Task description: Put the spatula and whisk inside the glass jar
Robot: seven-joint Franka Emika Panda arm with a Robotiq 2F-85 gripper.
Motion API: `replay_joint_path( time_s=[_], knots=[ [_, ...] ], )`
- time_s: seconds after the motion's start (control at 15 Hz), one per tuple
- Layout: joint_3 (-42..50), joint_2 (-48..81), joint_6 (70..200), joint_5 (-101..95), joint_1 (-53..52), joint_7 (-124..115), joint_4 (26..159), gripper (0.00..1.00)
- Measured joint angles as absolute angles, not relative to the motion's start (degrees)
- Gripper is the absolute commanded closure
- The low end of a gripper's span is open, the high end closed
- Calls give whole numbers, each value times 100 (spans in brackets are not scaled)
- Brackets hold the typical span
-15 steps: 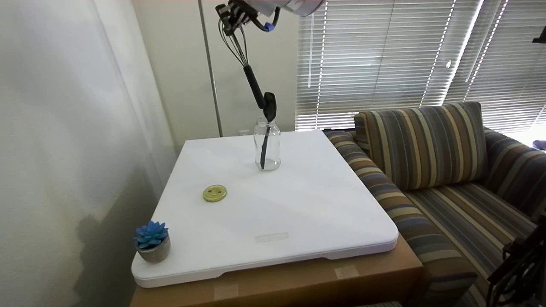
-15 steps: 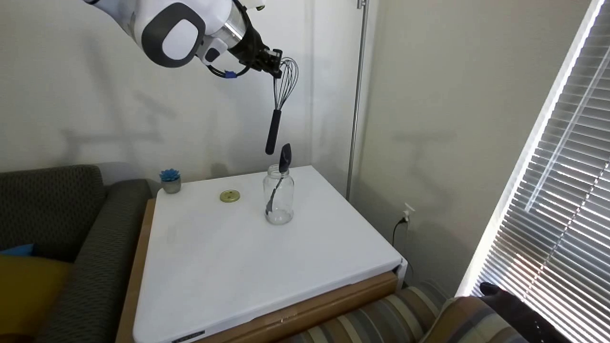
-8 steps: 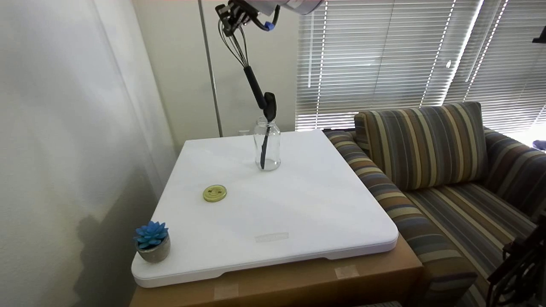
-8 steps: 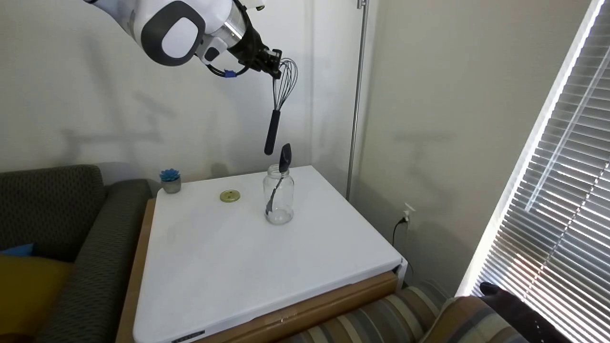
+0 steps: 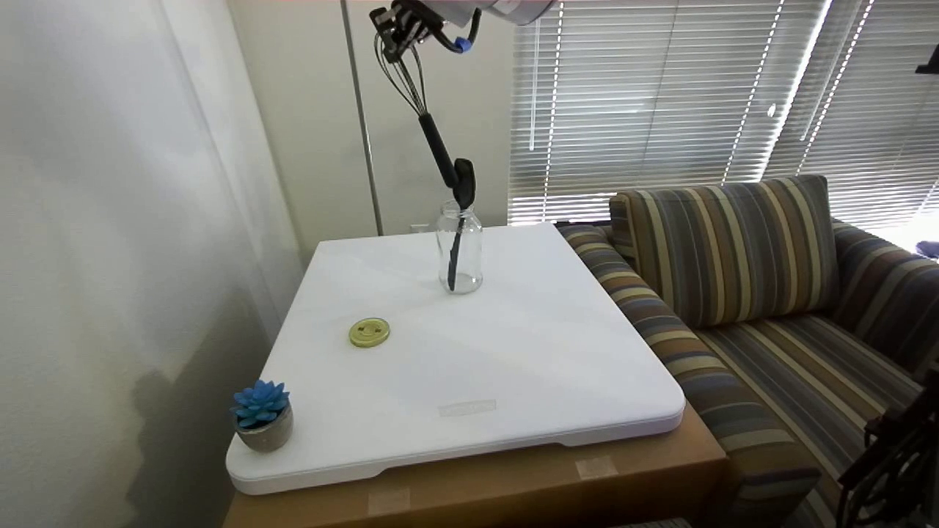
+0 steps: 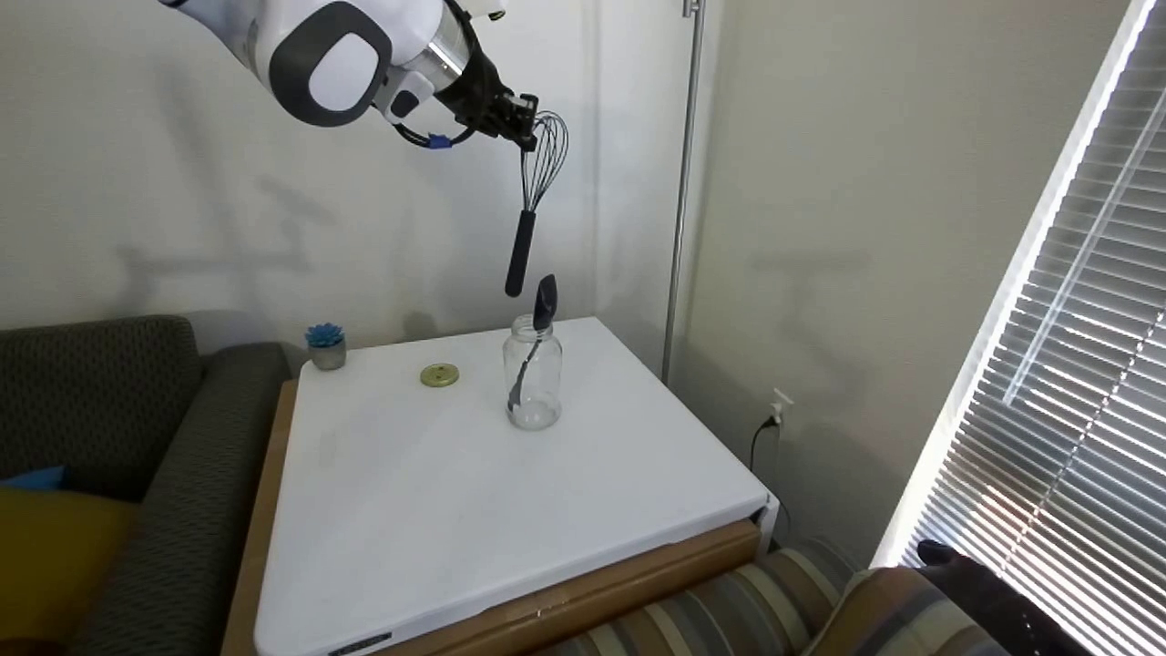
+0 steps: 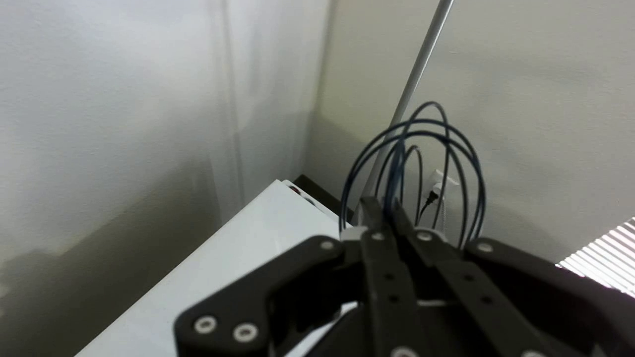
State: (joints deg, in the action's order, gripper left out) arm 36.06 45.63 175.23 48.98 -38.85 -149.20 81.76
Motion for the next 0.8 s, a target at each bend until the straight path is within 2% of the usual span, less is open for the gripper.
replay_joint_path(
  time_s=[0.8],
  knots=[
    [3441,4563,17561,4897,-3864,-14832,8138,99]
  ],
)
